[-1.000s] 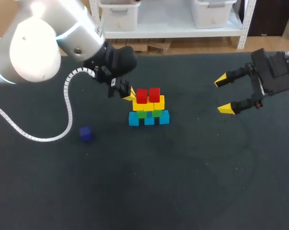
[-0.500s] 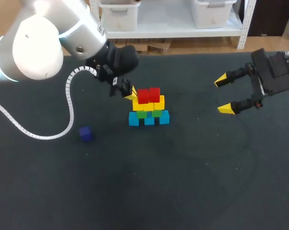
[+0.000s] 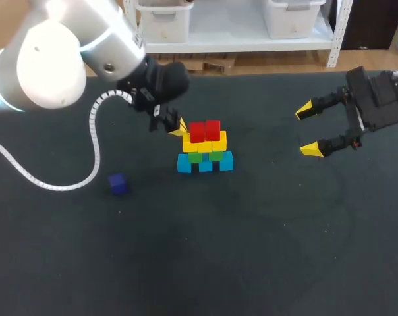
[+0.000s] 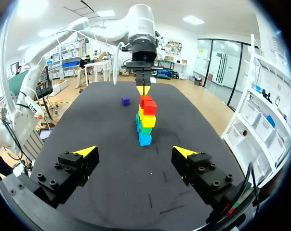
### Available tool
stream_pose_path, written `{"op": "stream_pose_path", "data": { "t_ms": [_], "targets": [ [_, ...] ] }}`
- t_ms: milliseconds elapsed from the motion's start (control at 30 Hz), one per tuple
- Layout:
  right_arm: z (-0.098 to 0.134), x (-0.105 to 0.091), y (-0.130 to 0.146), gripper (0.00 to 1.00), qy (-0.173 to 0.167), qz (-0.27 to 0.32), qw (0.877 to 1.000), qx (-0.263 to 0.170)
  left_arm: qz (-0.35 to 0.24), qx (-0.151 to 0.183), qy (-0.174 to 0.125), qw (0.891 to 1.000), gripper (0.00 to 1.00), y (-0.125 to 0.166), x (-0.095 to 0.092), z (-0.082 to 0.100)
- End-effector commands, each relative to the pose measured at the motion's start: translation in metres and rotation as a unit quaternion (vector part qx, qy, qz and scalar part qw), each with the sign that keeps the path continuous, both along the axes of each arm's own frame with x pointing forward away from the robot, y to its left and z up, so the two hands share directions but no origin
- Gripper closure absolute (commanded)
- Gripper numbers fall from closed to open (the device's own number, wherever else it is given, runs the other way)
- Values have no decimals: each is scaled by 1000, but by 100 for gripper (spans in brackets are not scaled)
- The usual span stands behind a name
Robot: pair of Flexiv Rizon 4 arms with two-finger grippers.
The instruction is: Place the blue cubes, place green cubes on the blue cubes, place the yellow cubes on the green cubes, then place the red cubes on the yellow cubes, and place purple cube on the red cubes.
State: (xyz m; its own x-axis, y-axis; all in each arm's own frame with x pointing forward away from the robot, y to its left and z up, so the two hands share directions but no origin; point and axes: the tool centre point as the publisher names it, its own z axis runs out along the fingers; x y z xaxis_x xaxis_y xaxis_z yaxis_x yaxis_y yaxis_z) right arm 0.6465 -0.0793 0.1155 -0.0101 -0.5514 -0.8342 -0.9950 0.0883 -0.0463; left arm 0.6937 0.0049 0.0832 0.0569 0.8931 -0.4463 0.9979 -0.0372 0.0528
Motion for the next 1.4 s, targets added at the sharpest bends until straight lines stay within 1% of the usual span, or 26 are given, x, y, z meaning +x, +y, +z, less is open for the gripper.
{"op": "stream_pose_path", "data": {
  "t_ms": [33, 267, 300, 400, 433, 467, 500, 533, 567, 700, 867, 967, 1033, 1167, 1400],
  "targets": [
    [-1, 1, 0, 0, -1, 1, 1000, 1, 3, 0, -1, 1000, 100, 2, 2, 2],
    [-1, 1, 0, 0, -1, 1, 1000, 1, 30, -3, -7, 1000, 100, 20, -4, 8],
    [-1, 1, 0, 0, -1, 1, 1000, 1, 37, -2, -8, 999, 98, 25, -6, 9],
    [-1, 1, 0, 0, -1, 1, 1000, 1, 57, 1, -6, 998, 75, 40, -13, 8],
    [-1, 1, 0, 0, -1, 1, 1000, 1, 65, 3, -4, 998, 61, 45, -16, 7],
    [-1, 1, 0, 0, -1, 1, 1000, 1, 73, 7, -1, 997, 56, 50, -19, 5],
    [-1, 1, 0, 0, -1, 1, 1000, 1, 80, 8, 3, 997, 24, 56, -22, 3],
    [-1, 1, 0, 0, -1, 1, 1000, 1, 86, 8, 3, 996, 5, 61, -25, 2],
    [-1, 1, 0, 0, -1, 1, 1000, 1, 91, 7, 4, 996, 0, 66, -27, 0],
    [-1, 1, 0, 0, -1, 1, 1000, 1, 109, 5, 6, 994, 0, 83, -39, -6],
    [-1, 1, 0, 0, -1, 1, 1000, 1, 127, 1, 8, 992, 0, 101, -48, -17],
    [-1, 1, 0, 0, -1, 1, 1000, 1, 131, 7, 10, 991, 0, 110, -53, -23],
    [-1, 1, 0, 0, -1, 1, 1000, 1, 132, 17, 13, 991, 0, 115, -58, -27],
    [-1, 1, 0, 0, -1, 1, 1000, 1, 139, 19, 20, 990, 0, 125, -66, -36],
    [-1, 1, 0, 0, -1, 1, 1000, 1, 147, 23, 28, 989, 0, 137, -71, -51]
  ]
}}
